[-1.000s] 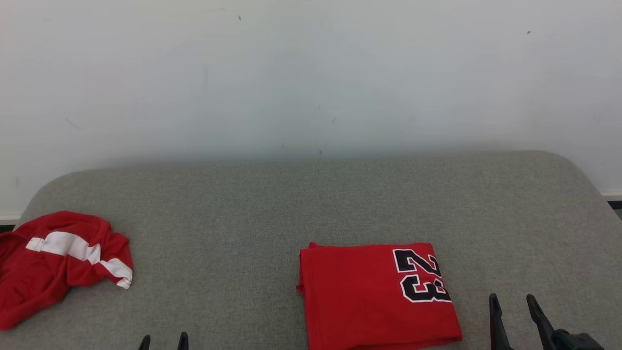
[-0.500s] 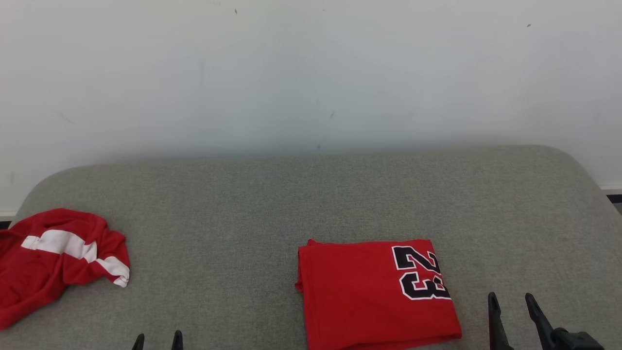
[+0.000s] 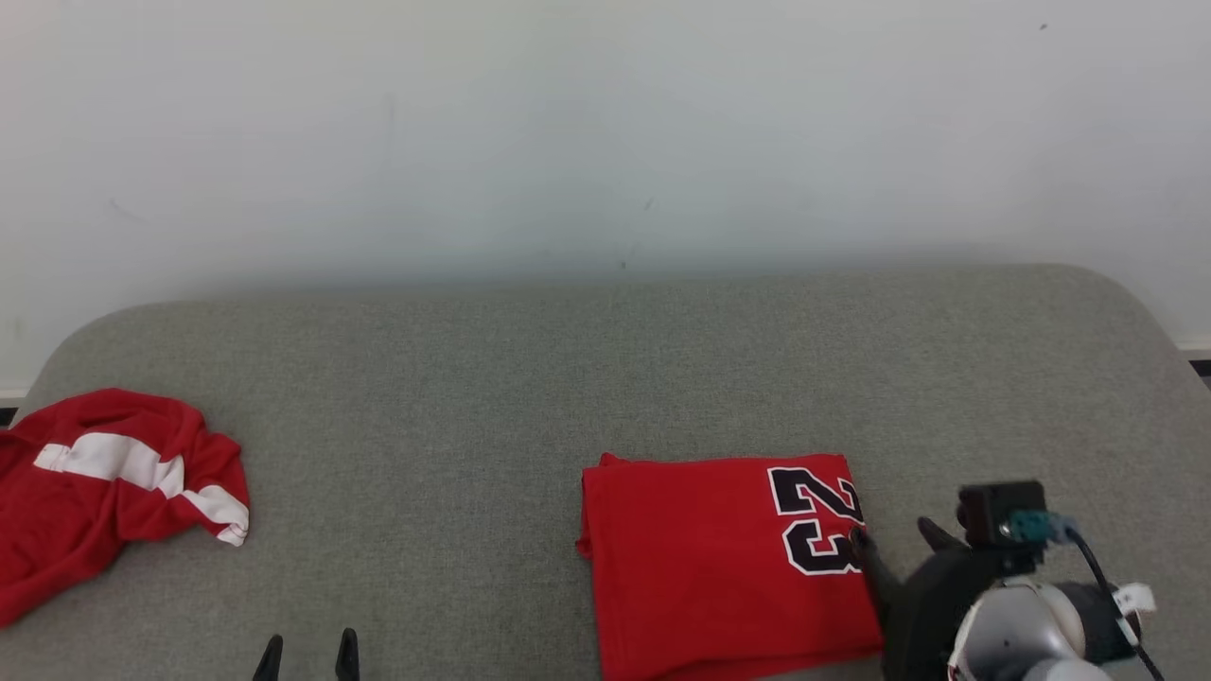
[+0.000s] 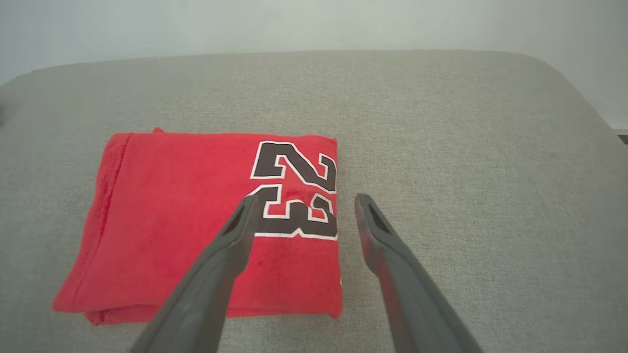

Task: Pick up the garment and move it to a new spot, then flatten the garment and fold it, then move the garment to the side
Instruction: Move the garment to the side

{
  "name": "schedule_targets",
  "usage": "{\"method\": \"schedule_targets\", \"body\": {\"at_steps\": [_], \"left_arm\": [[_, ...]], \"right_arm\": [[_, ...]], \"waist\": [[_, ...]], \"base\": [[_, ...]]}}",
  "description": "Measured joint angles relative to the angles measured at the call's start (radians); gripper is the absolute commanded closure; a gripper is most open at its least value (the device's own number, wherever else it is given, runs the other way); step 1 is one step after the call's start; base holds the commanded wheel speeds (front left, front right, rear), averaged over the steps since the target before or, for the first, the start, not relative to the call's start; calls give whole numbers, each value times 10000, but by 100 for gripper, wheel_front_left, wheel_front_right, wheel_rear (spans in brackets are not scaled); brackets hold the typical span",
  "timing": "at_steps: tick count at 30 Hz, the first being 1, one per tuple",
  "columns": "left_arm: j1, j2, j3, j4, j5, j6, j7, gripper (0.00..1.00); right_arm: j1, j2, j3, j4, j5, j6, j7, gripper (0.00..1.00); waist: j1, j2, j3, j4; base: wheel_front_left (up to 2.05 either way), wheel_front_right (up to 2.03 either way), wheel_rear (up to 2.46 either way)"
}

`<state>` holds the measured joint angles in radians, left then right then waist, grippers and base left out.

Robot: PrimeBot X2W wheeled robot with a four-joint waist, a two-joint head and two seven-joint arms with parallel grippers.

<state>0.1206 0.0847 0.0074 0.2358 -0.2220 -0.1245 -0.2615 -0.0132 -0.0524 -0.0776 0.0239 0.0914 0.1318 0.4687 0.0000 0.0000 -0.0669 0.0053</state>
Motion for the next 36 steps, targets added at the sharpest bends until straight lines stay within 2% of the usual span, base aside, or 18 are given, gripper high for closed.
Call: {"method": "schedule_targets", "body": {"at_steps": [5, 10, 18, 26, 32, 33, 34, 36], "left_arm": [[-74, -71, -151, -10, 25, -4, -8, 0], [-270, -73, -380, 44, 33, -48, -10, 0], [-629, 23, -516, -10, 33, -48, -10, 0], [-1013, 132, -671, -102, -12, -48, -10, 0], [-1100, 125, -725, -155, 4, -50, -10, 0], [-1100, 125, -736, -173, 4, -50, -10, 0], [-1100, 127, -732, -198, 4, -50, -10, 0], [-1117, 146, -765, -257, 2, -50, -10, 0]], "right_arm": [[-991, 17, 163, -761, -288, 2, 2734, 0], [-1539, 8, -520, -334, -523, 2, 4042, 0], [-2349, 12, -1825, 1103, -765, 2, 4203, 0], [-2763, 12, -2075, 2583, -343, 2, 3845, 0], [-2996, -75, -1672, 3388, 224, 0, 3962, 0], [-3027, -96, -1565, 3430, 219, -2, 3958, 24], [-3052, -98, -1429, 3438, 117, -6, 3866, 100], [-3093, -73, -1229, 3488, -88, -15, 3737, 100]], "waist": [[2, 1, 221, 103], [2, 1, 396, 412], [2, 1, 1045, 898], [2, 1, 1761, 1189], [0, -1, 2013, 1328], [0, -1, 2021, 1312], [0, -1, 2027, 1285], [0, -1, 2049, 1210]], "base": [[0, 0, 0], [0, 0, 0], [0, 0, 0], [0, 0, 0], [0, 0, 0], [0, 0, 0], [0, 0, 0], [0, 0, 0]]}}
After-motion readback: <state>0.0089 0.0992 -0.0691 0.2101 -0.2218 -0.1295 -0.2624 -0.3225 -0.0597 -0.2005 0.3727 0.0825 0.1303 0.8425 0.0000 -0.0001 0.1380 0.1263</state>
